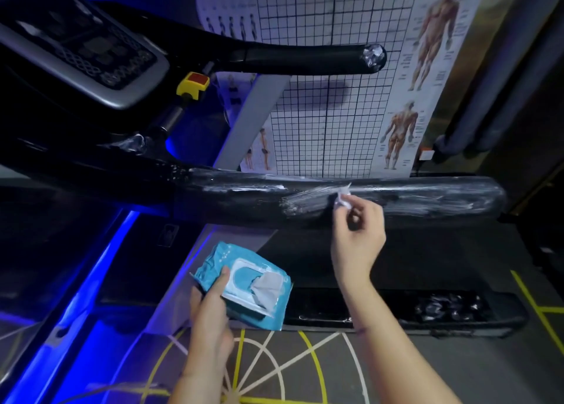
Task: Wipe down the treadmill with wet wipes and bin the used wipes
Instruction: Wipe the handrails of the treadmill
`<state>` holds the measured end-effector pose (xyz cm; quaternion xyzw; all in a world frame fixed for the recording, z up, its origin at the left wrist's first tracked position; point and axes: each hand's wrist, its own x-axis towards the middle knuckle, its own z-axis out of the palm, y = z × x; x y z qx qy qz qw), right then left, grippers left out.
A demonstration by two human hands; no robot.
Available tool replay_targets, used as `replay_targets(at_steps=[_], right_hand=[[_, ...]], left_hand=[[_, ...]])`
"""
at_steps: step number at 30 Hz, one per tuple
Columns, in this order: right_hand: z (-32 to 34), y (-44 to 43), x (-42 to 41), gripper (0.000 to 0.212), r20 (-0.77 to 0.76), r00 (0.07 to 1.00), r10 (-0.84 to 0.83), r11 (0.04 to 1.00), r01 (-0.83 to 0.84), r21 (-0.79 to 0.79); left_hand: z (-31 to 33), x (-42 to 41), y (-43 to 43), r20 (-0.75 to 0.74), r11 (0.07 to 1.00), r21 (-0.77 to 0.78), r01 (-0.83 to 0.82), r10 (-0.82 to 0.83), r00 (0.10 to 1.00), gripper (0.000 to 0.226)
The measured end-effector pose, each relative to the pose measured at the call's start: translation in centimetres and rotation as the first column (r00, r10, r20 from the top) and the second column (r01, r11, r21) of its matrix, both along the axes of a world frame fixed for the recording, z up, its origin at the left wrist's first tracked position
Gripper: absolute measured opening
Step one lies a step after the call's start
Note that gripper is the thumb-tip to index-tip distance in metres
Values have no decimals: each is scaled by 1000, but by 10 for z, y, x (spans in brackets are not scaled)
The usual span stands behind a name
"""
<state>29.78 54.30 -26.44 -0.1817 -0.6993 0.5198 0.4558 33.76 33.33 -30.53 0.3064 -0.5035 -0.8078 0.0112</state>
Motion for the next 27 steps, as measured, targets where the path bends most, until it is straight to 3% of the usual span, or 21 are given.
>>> replay_targets(at_steps=[3,6,8,11,14,17,20,22,25,27], right_hand=[[-1,-7,-10,23,3,1000,-20,995,19,97],[-7,-42,-12,25,34,977,210,942,-212,259],[-6,-54,-9,27,54,956,289,923,-294,249],[-3,-55,-3,22,-13,972,236,945,-226,235],[-8,-59,2,19,114,955,273,899,-295,324],[-15,-68,-11,14,201,964,172,793,-256,553],[-10,-60,-32,8,130,990,55,639,-134,757],[-7,-43,-39,11,93,995,-27,599,-58,799],[-3,-13,-37,33,184,968,-171,769,14,639],[1,2,-34,32,239,951,-195,870,56,489]], left_hand=[[1,1,0,-5,1000,-3,3,-3,1000,43],[0,1,-2,3,1000,-10,8,-8,1000,42],[0,1,-3,2,1000,-17,-3,3,1000,41],[2,0,-8,-30,1000,-8,-23,22,999,40],[1,-1,-12,-37,999,-2,-54,54,998,38],[-1,0,-13,-29,998,8,-62,63,998,36],[-3,1,-13,-24,998,4,-67,67,997,38],[-5,1,-14,-25,998,1,-66,66,997,40],[-6,0,-17,-24,997,14,-77,78,997,42],[-7,-2,-17,-22,995,27,-96,97,995,44]])
